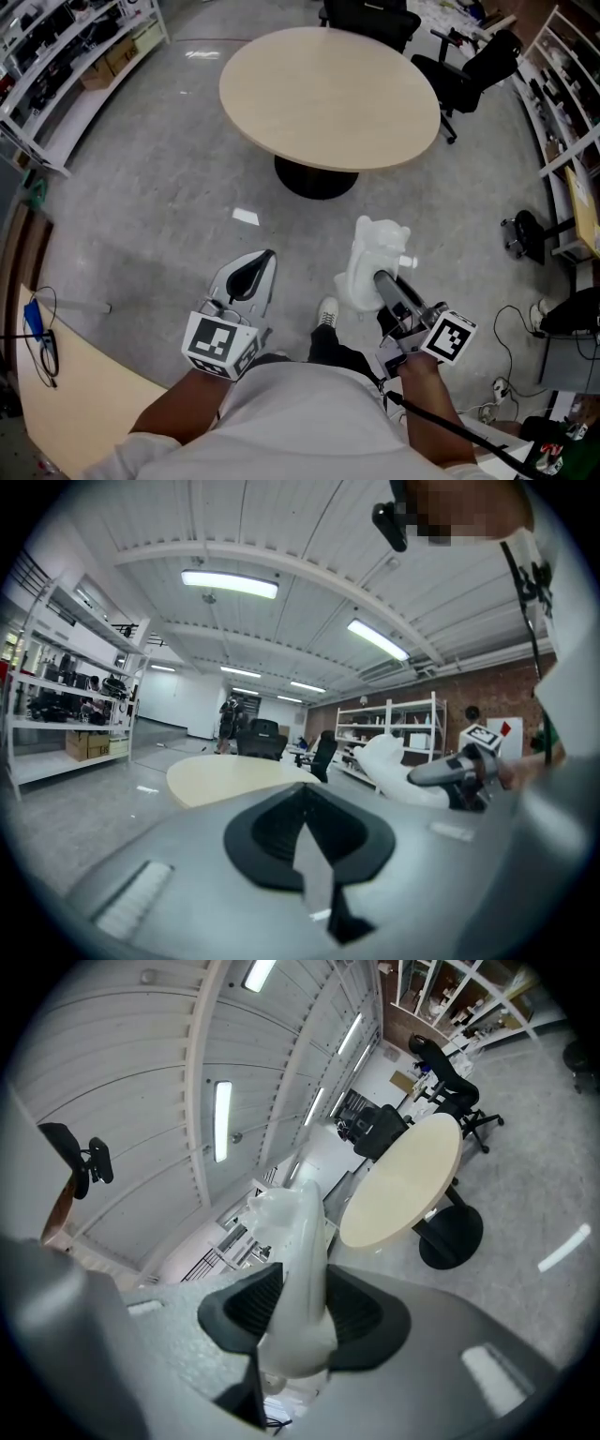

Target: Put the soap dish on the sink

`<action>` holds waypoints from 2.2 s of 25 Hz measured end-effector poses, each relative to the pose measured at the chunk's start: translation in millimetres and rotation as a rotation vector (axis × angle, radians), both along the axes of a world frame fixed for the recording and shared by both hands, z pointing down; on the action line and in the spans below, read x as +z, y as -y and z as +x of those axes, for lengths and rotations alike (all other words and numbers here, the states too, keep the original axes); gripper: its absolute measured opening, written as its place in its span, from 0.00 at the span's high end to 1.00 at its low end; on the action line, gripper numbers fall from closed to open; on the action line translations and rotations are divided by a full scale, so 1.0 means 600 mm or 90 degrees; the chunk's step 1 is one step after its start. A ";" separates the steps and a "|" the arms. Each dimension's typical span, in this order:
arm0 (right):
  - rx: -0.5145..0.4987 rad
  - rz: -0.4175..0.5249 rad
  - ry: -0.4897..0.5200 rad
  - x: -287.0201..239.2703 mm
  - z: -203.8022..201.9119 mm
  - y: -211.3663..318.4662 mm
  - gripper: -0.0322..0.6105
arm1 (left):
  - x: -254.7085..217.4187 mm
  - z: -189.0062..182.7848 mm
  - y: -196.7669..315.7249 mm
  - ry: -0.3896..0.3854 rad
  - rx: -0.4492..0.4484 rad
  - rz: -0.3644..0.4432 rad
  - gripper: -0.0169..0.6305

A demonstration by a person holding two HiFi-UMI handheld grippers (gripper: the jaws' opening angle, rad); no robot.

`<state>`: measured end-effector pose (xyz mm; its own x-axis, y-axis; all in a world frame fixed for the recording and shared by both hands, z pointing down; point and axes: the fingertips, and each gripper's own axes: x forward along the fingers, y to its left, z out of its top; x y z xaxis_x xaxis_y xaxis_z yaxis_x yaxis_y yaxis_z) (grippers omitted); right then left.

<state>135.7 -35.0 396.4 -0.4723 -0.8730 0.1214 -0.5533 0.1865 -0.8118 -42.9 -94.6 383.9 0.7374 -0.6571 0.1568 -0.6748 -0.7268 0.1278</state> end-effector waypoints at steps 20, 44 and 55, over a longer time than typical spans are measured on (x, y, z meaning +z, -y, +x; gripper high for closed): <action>-0.046 0.017 0.010 -0.010 0.173 0.143 0.72 | -0.020 0.192 0.138 0.013 -0.027 0.013 0.97; -0.069 0.018 0.034 0.025 0.256 0.249 0.72 | -0.015 0.234 0.241 0.035 -0.085 0.005 0.97; -0.062 -0.008 0.027 0.045 0.259 0.304 0.72 | 0.000 0.252 0.303 0.034 -0.063 -0.006 0.96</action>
